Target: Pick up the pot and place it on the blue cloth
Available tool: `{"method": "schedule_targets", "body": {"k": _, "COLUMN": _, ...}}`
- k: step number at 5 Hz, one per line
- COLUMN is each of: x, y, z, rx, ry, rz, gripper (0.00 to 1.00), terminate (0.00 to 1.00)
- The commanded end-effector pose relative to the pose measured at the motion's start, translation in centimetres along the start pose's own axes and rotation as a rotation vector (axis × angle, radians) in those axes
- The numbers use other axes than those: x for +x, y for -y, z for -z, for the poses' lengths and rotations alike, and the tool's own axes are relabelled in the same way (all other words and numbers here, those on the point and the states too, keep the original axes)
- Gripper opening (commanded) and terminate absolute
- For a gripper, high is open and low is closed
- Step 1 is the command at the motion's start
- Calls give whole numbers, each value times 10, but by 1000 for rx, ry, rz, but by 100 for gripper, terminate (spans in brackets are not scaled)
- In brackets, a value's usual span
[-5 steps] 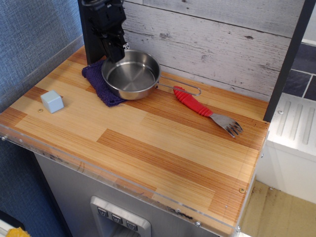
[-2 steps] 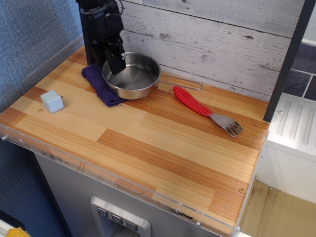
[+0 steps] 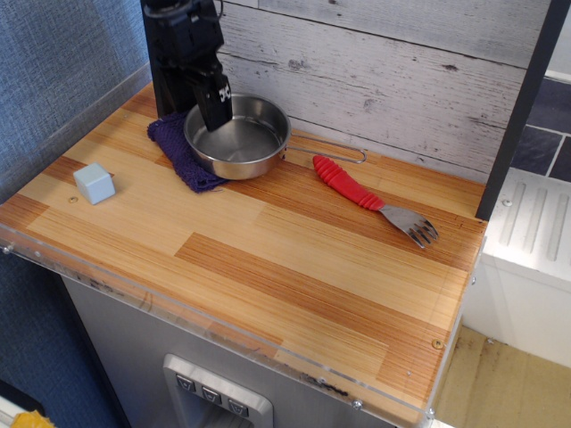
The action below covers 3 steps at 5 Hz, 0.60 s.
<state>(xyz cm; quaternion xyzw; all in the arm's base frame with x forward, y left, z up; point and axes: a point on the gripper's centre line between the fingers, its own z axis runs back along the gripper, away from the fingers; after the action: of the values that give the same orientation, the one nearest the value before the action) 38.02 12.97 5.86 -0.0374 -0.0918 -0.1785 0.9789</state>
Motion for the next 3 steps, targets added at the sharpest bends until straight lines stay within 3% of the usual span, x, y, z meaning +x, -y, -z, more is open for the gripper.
{"method": "schedule_targets", "body": {"k": 1, "x": 19, "y": 7, "z": -68, "rx": 183, "ry": 71, "rz": 69, "gripper": 100, "terminate": 0}}
{"method": "schedule_targets", "body": {"k": 3, "x": 24, "y": 30, "z": -111, "rx": 313, "ry": 111, "rz": 199, "gripper": 100, "terminate": 0}}
